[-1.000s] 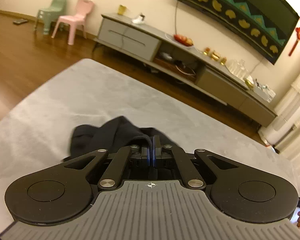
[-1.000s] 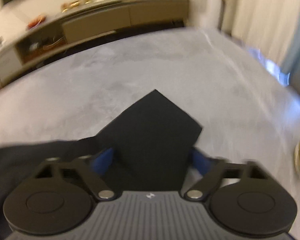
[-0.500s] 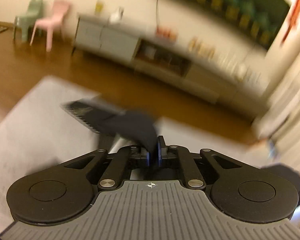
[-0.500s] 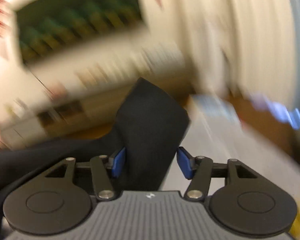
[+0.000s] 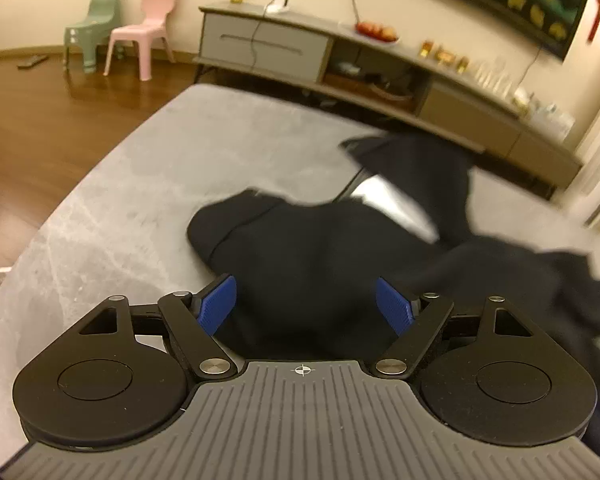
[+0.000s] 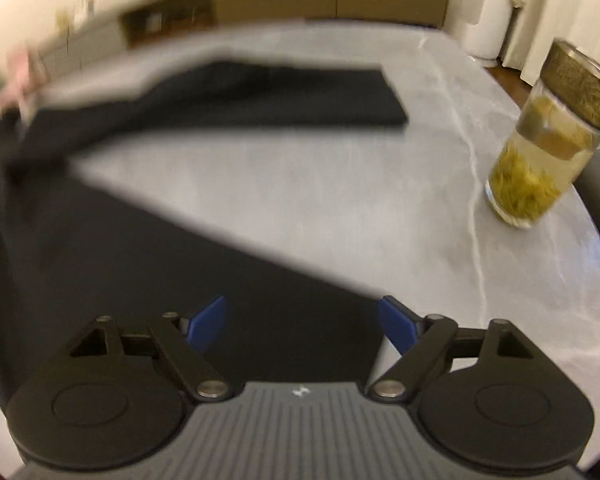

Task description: Fold clothes

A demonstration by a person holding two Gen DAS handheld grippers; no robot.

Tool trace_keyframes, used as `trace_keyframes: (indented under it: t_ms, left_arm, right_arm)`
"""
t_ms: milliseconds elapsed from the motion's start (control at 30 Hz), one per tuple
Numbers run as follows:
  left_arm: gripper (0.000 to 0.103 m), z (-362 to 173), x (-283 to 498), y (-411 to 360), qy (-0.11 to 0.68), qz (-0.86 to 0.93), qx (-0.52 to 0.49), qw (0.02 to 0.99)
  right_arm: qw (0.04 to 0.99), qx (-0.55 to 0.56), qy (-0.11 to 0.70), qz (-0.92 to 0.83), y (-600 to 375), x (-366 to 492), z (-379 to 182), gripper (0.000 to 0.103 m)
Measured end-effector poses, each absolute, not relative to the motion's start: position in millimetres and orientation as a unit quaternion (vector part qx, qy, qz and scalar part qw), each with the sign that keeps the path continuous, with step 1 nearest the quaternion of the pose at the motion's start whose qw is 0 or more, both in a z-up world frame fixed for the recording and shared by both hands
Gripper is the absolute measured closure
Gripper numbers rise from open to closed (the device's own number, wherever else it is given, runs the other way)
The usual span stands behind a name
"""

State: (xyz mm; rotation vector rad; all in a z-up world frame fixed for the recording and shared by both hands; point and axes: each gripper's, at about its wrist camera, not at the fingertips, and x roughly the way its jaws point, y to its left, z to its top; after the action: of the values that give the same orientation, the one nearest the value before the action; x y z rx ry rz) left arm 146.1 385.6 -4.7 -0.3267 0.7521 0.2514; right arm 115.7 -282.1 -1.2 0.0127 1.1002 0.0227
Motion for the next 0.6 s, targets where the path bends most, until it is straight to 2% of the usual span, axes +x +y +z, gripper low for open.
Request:
trace_keyframes:
  t_ms: [67, 100, 133, 167, 200, 233, 267, 300, 333, 500, 600]
  left_arm:
    - [0.028, -19, 152, 387, 0.368, 0.125, -0.168, 0.906]
    - [0.029, -26, 156, 388, 0.369, 0.127, -0.174, 0.904]
    - [0.032, -32, 160, 389, 0.370, 0.128, -0.180, 0.903]
    - [0.038, -37, 163, 388, 0.366, 0.130, -0.176, 0.905]
    - [0.057, -38, 164, 387, 0.360, 0.138, -0.164, 0.908]
    - [0.067, -39, 164, 386, 0.353, 0.147, -0.150, 0.912]
    - [0.075, -37, 163, 388, 0.346, 0.149, -0.156, 0.913]
    - [0.093, -33, 162, 391, 0.338, 0.148, -0.167, 0.914]
    - [0.098, -30, 161, 394, 0.331, 0.148, -0.179, 0.915]
    - [0.101, 38, 101, 426, 0.201, 0.156, -0.274, 0.927]
    - [0.101, 32, 70, 433, 0.214, 0.160, -0.302, 0.915]
  right_arm:
    - [0.840, 0.002, 0.543, 0.009, -276, 113, -11, 0.020]
    - [0.837, -0.003, 0.547, 0.007, -271, 111, -14, 0.024]
    - [0.840, -0.002, 0.543, 0.006, -269, 112, -13, 0.040]
    - [0.843, 0.000, 0.537, 0.007, -267, 113, -11, 0.050]
    - [0.846, -0.005, 0.534, 0.010, -263, 116, -10, 0.074]
    - [0.853, -0.006, 0.522, 0.004, -263, 121, -3, 0.103]
    - [0.861, -0.006, 0.509, -0.004, -263, 127, 5, 0.102]
    - [0.868, -0.006, 0.496, -0.012, -262, 132, 14, 0.103]
    - [0.876, -0.005, 0.483, -0.020, -262, 138, 22, 0.103]
    - [0.909, -0.004, 0.414, -0.058, -262, 166, 64, 0.103]
    - [0.925, -0.003, 0.371, -0.081, -262, 183, 89, 0.103]
